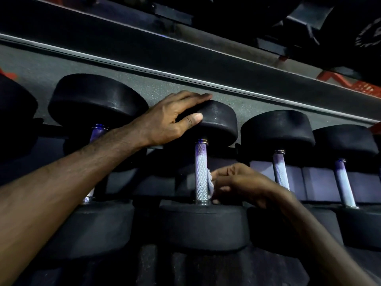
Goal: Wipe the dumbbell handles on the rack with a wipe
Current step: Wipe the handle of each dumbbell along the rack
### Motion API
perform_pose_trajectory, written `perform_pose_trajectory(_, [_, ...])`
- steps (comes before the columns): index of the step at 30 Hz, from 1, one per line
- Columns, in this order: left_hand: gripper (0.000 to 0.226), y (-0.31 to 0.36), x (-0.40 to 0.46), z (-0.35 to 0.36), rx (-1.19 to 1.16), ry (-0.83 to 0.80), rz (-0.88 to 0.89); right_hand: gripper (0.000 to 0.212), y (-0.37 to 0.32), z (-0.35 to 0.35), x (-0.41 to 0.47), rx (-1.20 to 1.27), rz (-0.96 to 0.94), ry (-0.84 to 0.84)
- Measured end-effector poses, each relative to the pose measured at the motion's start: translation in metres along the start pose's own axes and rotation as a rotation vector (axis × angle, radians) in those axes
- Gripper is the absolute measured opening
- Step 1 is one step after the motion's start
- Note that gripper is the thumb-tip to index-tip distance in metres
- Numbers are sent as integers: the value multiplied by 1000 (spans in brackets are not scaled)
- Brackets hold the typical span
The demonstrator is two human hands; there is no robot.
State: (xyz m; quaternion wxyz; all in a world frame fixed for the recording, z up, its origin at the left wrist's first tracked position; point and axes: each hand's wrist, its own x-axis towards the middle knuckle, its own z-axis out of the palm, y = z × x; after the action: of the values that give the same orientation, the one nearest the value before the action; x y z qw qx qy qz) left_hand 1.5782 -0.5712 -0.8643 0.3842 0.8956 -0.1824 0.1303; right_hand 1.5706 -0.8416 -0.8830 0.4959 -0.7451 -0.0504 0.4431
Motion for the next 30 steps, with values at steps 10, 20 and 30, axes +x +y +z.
perform_pose_trajectory(10, [60, -1, -1, -2, -25, -14, 4, 22, -6, 4, 6, -22, -52, -20])
perform_pose_trajectory(20, [59, 0, 0, -3, -26, -25, 26, 23, -7, 0, 9, -37, -27, 34])
perform_pose_trajectory(30, [59, 1, 0, -5, 6, -27, 30, 41, -3, 1, 15, -132, -67, -55])
